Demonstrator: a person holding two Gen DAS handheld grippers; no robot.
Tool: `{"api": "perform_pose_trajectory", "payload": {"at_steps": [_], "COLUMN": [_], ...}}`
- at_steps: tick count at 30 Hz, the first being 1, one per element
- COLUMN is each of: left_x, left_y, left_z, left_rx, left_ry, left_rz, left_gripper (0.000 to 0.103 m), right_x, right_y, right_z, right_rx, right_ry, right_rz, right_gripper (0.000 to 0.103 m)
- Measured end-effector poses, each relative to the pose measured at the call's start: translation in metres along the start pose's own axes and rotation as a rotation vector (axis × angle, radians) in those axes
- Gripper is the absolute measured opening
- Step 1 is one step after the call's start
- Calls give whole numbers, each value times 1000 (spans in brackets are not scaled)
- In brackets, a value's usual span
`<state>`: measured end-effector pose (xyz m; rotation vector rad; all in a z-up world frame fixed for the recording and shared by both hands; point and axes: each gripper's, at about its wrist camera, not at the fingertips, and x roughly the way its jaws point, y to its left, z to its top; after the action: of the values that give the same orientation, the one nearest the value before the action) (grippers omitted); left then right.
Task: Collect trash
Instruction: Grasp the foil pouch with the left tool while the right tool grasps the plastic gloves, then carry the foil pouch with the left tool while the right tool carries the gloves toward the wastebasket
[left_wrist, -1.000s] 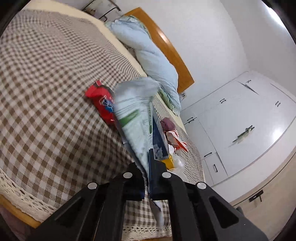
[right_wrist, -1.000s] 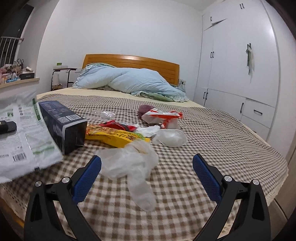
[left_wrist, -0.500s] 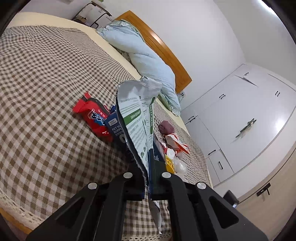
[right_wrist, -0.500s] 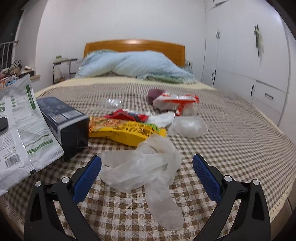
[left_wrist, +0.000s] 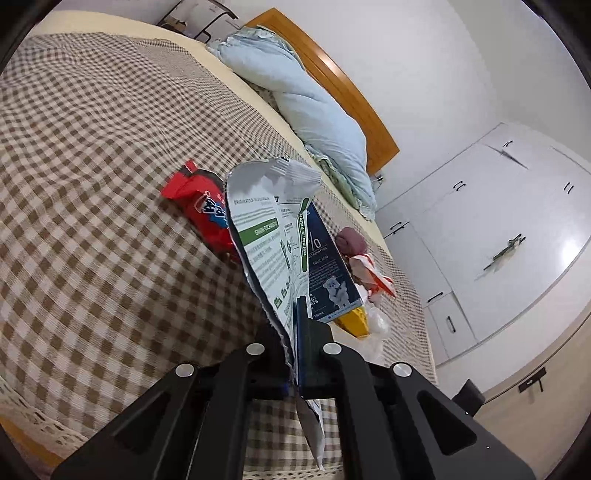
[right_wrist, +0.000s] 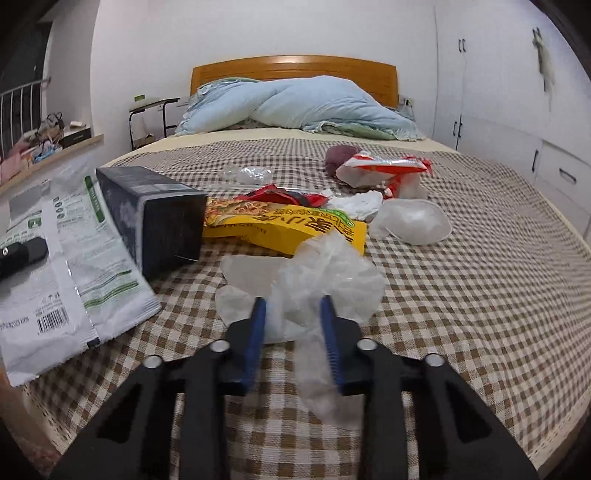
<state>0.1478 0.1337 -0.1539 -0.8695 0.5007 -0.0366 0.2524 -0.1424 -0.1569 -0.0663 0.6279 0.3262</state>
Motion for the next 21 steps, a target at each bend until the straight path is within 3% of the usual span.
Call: {"api": "perform_pose_trajectory", "payload": {"at_steps": [13,21], "left_x": [-7,-7], "left_y": [-4,-7], "left_z": [-7,-6], "left_rx": [16,20], "left_ry": [0,1], "left_rz": [0,-2], "left_gripper": [0,0], "right_x": [-10,-48], "right_y": [-12,-15], "right_z": [-1,10], "right_rx": [72,79], "right_ry": [-23,-167], "right_rz": [57,70], "right_gripper": [7,6]}}
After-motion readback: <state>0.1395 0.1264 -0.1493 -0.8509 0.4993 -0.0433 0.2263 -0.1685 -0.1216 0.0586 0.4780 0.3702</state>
